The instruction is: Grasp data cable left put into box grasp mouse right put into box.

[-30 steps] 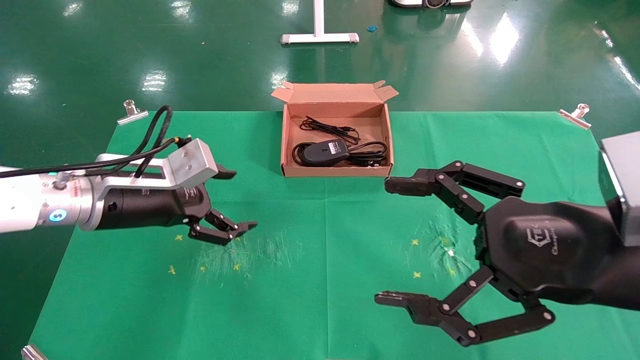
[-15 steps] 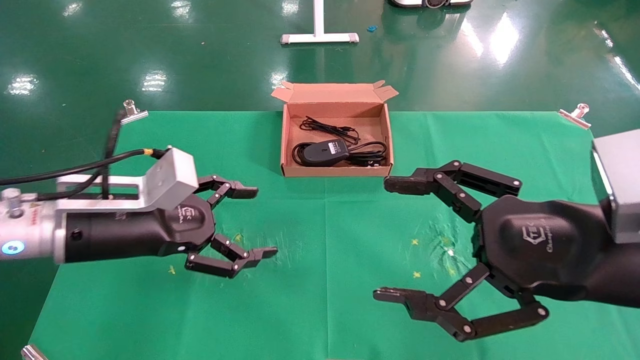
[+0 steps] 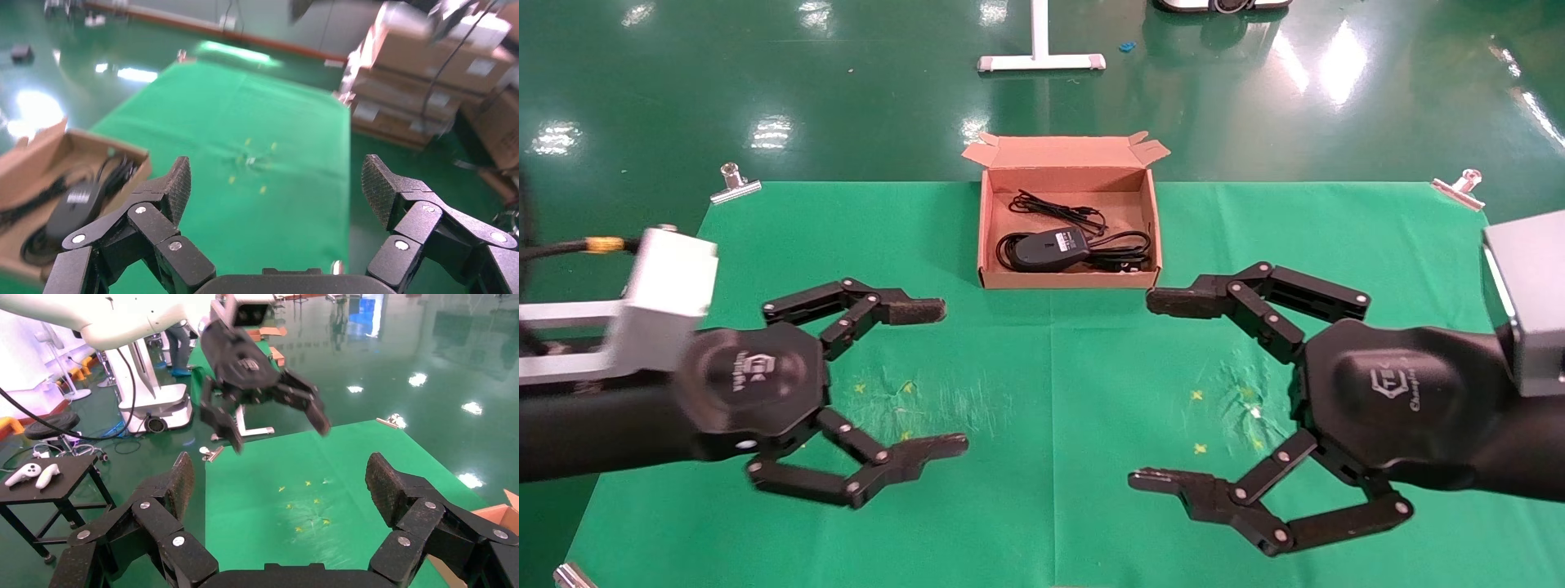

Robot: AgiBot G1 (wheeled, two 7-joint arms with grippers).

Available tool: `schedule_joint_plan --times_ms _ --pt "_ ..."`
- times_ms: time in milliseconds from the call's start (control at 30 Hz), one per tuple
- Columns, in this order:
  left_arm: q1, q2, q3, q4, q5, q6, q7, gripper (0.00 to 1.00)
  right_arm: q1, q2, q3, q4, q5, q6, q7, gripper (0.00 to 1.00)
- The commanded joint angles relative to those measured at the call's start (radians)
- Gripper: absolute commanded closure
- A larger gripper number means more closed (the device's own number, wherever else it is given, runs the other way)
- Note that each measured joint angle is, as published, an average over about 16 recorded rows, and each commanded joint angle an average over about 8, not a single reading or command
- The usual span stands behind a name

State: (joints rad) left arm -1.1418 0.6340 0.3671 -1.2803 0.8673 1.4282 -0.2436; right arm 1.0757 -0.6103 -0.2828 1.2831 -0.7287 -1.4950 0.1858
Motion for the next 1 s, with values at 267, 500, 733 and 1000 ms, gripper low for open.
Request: schedule_joint_plan --times_ms 267,500,733,1000 --pt "0.074 -0.025 -0.097 -0.004 -0.152 0.074 0.059 0.00 0.000 0.001 0.000 0.000 0.001 0.000 0.000 0.00" --pt "0.084 -0.029 -0.109 -0.005 -0.171 0.083 0.064 0.00 -0.001 0.001 0.000 0.000 0.001 0.000 0.000 0.00" --pt "0.076 -0.026 -0.099 -0.005 -0.155 0.076 0.060 0.00 0.000 0.000 0.000 0.000 0.001 0.000 0.000 0.00" --pt "0.071 -0.025 -0.093 -0.004 -0.145 0.071 0.057 0.00 0.000 0.000 0.000 0.000 0.000 0.001 0.000 0.00"
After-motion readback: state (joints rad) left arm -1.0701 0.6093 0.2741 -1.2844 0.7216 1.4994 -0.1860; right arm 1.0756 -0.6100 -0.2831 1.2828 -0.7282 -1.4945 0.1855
